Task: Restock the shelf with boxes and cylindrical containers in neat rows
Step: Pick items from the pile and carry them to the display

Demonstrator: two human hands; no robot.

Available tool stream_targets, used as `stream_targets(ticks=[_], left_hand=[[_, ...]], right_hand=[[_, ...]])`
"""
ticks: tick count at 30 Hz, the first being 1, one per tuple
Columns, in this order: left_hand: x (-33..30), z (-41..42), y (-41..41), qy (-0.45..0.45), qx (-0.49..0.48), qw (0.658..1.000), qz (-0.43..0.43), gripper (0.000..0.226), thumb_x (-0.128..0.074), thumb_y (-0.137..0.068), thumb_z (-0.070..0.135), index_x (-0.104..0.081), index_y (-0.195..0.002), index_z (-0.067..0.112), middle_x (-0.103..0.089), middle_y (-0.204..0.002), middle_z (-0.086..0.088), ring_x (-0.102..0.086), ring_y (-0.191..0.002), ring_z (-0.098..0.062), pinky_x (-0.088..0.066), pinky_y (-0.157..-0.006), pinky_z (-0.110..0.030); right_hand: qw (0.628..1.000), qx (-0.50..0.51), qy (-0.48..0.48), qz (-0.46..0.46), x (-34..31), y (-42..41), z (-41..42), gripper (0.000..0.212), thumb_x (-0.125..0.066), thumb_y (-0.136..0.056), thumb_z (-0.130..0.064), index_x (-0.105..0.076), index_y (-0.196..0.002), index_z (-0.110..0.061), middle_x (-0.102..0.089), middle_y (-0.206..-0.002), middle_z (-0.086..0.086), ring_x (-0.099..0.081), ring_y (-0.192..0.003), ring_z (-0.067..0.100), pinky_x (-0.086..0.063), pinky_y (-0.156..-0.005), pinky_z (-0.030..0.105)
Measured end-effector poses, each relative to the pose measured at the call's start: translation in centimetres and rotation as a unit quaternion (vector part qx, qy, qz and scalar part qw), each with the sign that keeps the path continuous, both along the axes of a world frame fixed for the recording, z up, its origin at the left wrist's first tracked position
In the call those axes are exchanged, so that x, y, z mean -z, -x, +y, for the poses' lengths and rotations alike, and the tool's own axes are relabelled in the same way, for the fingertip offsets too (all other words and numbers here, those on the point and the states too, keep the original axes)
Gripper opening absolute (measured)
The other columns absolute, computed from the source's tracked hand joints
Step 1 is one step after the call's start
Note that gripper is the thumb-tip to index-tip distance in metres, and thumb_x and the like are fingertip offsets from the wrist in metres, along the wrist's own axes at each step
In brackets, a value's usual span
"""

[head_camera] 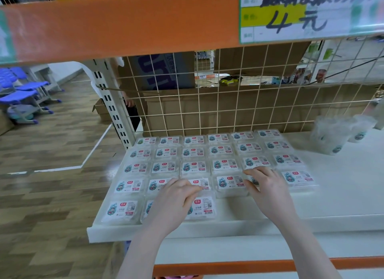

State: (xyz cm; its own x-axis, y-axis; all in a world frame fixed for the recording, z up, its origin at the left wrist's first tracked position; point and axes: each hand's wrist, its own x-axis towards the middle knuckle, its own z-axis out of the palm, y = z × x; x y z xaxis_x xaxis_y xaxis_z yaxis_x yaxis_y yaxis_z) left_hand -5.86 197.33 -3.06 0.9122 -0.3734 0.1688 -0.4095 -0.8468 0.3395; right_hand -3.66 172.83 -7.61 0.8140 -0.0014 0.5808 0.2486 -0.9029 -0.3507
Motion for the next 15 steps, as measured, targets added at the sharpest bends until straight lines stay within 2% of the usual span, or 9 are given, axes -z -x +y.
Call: stream_targets(ticks=[5,10,15], left_hand=[[0.3,0.0,0.3,0.014,-0.018,1.000,0.001,0.031,-0.041,-0.100,0.029,-0.062,-0.123,0.029,-0.059,-0.113,0.008,-0.050,-0.106,-0.012,-0.029,-0.081,-0.017],[0.4,-0.5,0.6,0.013,-0.043,0.999,-0.015,0.030,-0.042,-0.100,0.028,-0.063,-0.121,0.028,-0.061,-0.114,0.009,-0.053,-0.108,-0.011,-0.036,-0.088,-0.020],[0.5,-1.0,0.9,0.018,-0.064,0.998,-0.022,0.027,-0.044,-0.099,0.027,-0.066,-0.115,0.027,-0.063,-0.111,0.007,-0.055,-0.105,-0.016,-0.040,-0.088,-0.025]], right_hand=[[1.000,0.002,-0.002,-0.006,0.0,0.1,0.3,0.026,-0.083,-0.064,-0.006,-0.072,-0.087,-0.011,-0.067,-0.082,0.005,-0.061,-0.068,0.032,-0.048,-0.063,0.039],[1.000,0.000,-0.012,0.008,0.1,0.2,0.4,0.024,-0.082,-0.066,-0.006,-0.072,-0.088,-0.011,-0.067,-0.084,0.005,-0.060,-0.069,0.032,-0.050,-0.065,0.040],[0.999,-0.004,-0.021,0.026,0.1,0.3,0.4,0.020,-0.079,-0.070,-0.008,-0.072,-0.089,-0.013,-0.066,-0.086,0.003,-0.059,-0.073,0.031,-0.049,-0.068,0.040]])
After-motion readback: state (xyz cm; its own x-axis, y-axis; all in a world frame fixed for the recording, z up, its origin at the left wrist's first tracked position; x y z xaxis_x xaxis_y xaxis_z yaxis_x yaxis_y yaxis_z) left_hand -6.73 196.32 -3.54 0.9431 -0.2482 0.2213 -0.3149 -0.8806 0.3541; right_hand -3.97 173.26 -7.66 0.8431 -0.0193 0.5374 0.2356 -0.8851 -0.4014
